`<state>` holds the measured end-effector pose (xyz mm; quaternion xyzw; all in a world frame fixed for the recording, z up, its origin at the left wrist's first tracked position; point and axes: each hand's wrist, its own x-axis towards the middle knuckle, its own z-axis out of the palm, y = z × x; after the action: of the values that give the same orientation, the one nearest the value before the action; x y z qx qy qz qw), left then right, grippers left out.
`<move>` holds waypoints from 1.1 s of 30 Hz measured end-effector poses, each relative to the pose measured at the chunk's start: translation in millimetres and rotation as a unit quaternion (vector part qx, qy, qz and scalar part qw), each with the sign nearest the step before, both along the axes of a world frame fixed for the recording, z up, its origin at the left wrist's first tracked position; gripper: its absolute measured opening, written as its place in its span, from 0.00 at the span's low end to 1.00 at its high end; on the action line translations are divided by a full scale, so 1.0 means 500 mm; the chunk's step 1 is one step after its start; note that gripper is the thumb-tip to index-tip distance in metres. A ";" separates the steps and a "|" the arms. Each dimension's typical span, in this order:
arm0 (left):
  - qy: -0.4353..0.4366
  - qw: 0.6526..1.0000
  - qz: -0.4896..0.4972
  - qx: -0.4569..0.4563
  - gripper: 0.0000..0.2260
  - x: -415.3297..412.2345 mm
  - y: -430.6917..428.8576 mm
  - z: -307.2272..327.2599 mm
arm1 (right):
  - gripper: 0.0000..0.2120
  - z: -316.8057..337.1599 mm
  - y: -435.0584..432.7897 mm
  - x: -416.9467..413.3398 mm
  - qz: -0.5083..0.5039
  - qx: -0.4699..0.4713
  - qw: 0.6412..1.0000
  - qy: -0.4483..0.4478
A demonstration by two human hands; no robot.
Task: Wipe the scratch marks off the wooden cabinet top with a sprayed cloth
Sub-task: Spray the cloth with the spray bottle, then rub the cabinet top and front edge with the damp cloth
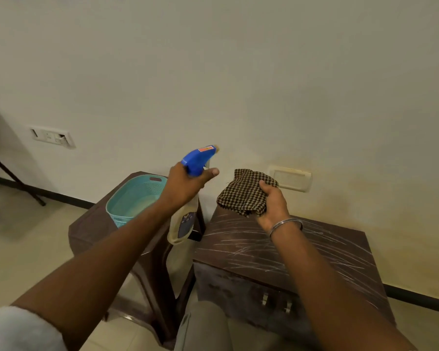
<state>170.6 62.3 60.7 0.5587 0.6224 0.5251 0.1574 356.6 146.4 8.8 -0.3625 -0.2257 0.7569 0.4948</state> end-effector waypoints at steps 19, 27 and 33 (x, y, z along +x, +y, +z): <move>-0.100 0.979 0.150 0.089 0.11 -0.318 -0.017 0.052 | 0.20 0.046 -0.025 -0.369 0.130 -0.026 0.991 0.020; -0.130 0.983 0.132 -0.001 0.15 -0.358 -0.009 -0.058 | 0.19 -0.003 -0.036 -0.407 0.148 -0.062 0.987 0.012; -0.137 0.979 0.150 -0.032 0.20 -0.361 -0.001 -0.079 | 0.15 -0.027 -0.031 -0.355 0.137 -0.072 0.988 0.023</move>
<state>-9.8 61.9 21.2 0.3766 0.6879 0.5942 0.1785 179.4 130.9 -4.7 -0.3455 -0.2063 0.8400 0.3640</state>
